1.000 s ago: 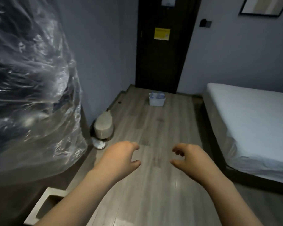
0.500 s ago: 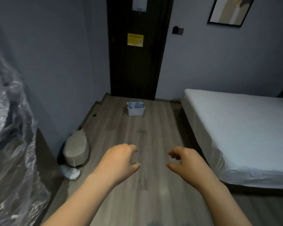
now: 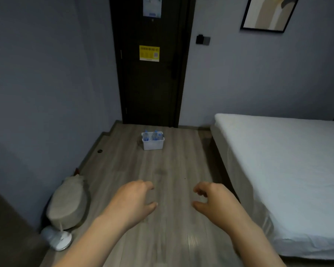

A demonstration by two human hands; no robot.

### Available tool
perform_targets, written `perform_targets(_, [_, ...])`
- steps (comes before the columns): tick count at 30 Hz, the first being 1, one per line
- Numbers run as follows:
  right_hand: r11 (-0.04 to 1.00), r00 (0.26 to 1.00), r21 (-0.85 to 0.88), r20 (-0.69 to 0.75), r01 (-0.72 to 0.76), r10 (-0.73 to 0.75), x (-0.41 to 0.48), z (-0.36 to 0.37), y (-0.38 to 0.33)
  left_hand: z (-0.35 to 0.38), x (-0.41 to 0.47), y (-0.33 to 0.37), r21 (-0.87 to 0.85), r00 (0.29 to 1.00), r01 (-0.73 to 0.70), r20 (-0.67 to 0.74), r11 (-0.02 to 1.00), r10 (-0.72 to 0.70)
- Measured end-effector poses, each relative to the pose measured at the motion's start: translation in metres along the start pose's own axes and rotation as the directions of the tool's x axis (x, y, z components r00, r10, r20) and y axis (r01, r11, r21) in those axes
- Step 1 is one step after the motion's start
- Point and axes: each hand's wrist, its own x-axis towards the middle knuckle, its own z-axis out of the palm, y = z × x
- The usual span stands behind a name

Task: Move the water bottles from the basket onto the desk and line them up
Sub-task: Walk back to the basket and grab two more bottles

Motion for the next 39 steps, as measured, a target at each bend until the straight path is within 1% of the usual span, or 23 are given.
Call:
perform_targets(6, [0.999, 0.999, -0.022, 0.022, 0.028, -0.027, 0.083, -0.031, 0.040, 0.002, 0.082, 0.011, -0.030, 0.998, 0.065, 0.015, 0.997, -0.065])
perform_targets(13, [0.999, 0.999, -0.021, 0.019, 0.042, -0.041, 0.182, -0.045, 0.055, 0.001, 0.182, -0.003, -0.065, 0.997, 0.076, 0.010, 0.995, -0.075])
perform_targets(18, [0.999, 0.999, -0.039, 0.031, 0.039, -0.038, 0.270, -0.045, 0.049, -0.002, 0.265, -0.039, -0.094, 0.997, 0.080, 0.026, 0.992, -0.078])
perform_targets(22, [0.999, 0.997, -0.053, 0.071, 0.000, 0.004, 0.351, -0.053, 0.032, -0.013, 0.335, -0.075, -0.109, 0.996, 0.083, 0.037, 0.991, -0.080])
perform_targets(25, [0.999, 0.997, -0.036, 0.075, -0.032, 0.034, 0.404, -0.058, 0.018, -0.026, 0.388, -0.101, -0.108, 0.996, 0.080, 0.042, 0.991, -0.076])
perform_targets(34, [0.997, 0.992, -0.071, 0.121, -0.013, 0.022, 0.547, -0.055, 0.010, -0.036, 0.518, -0.158, -0.097, 0.991, 0.097, 0.096, 0.991, -0.088])
perform_targets(39, [0.998, 0.992, -0.069, 0.129, 0.007, 0.002, 0.647, -0.049, 0.022, -0.038, 0.603, -0.186, -0.099, 0.990, 0.125, 0.080, 0.987, -0.118])
